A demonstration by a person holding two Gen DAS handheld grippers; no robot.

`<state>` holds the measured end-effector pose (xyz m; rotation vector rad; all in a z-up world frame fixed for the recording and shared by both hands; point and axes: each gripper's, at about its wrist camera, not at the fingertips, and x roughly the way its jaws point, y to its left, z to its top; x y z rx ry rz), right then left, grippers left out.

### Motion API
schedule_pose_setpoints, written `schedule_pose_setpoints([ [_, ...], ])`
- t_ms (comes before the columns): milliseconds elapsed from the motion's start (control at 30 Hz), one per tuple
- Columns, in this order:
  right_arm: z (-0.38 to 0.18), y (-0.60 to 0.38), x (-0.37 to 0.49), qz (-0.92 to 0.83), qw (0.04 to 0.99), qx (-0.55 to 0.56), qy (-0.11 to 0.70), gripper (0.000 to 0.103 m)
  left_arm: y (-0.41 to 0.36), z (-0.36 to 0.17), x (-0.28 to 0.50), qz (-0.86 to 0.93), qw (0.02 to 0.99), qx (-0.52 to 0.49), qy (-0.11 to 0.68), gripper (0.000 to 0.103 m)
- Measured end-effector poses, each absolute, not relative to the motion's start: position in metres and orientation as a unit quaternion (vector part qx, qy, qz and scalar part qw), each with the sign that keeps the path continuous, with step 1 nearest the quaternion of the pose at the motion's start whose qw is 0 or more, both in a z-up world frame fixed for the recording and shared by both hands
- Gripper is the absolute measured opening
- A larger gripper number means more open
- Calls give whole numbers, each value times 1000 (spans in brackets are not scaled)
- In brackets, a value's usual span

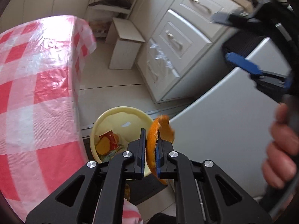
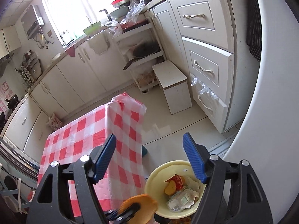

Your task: Collect trash

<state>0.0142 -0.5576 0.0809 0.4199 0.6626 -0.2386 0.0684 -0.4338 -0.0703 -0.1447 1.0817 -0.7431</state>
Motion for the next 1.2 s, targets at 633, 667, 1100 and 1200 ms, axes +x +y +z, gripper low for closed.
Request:
schedule_pose_setpoints([
  [633, 89, -513, 20, -122, 933, 114, 319, 78, -342, -8, 30, -289, 855, -52, 428, 78],
  [667, 89, -508, 21, -120, 933, 108, 320, 80, -332, -3, 28, -280, 861, -48, 422, 79],
  [1100, 84, -378, -20, -65, 956, 38, 285, 92, -142, 47, -35, -146, 924, -4, 354, 95],
  [1200, 76, -335, -38, -44, 959, 11, 279, 92, -102, 54, -51, -133, 926, -23, 353, 95],
])
